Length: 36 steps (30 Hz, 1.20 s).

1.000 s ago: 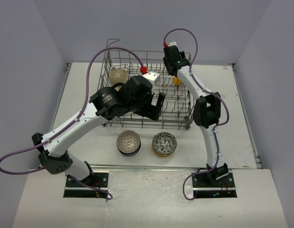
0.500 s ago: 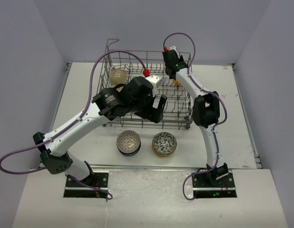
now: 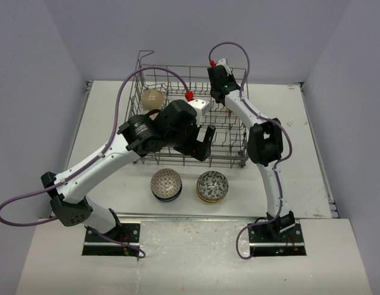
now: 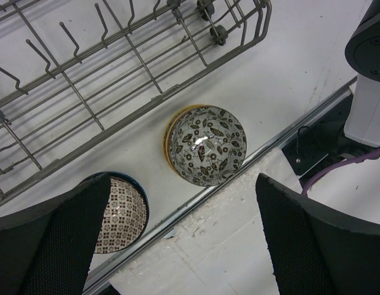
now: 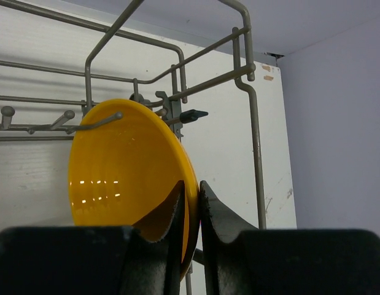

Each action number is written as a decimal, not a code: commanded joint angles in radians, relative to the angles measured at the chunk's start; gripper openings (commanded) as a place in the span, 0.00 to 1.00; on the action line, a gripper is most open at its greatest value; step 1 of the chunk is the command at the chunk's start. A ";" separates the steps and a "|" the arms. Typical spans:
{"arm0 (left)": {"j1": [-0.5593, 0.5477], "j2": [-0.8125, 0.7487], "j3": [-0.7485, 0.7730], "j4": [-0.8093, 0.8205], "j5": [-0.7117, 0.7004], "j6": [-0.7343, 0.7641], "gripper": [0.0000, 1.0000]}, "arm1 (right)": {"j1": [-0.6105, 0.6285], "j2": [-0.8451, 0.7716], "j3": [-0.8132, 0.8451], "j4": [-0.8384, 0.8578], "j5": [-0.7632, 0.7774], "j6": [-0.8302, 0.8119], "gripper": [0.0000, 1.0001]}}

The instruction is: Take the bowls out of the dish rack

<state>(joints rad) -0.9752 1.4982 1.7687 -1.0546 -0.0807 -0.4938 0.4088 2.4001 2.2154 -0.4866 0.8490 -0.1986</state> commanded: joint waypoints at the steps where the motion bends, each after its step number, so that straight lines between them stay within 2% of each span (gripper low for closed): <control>1: 0.007 -0.044 -0.011 0.038 0.021 0.018 1.00 | 0.021 -0.015 -0.008 0.025 0.008 -0.025 0.07; 5: 0.007 -0.047 -0.020 0.042 0.025 0.012 1.00 | 0.024 -0.036 0.004 0.048 0.033 -0.047 0.00; 22: 0.007 -0.081 -0.048 0.070 0.009 0.000 1.00 | 0.025 -0.137 -0.055 0.287 0.146 -0.275 0.00; 26: 0.007 -0.085 -0.054 0.073 0.007 -0.002 1.00 | 0.027 -0.156 -0.106 0.422 0.174 -0.377 0.00; 36: 0.009 -0.092 -0.049 0.062 0.007 -0.002 1.00 | 0.036 -0.203 -0.103 0.522 0.179 -0.505 0.00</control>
<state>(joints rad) -0.9752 1.4368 1.7191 -1.0111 -0.0780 -0.4957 0.4397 2.3753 2.0750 -0.1318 0.9363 -0.6163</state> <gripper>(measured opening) 0.997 0.090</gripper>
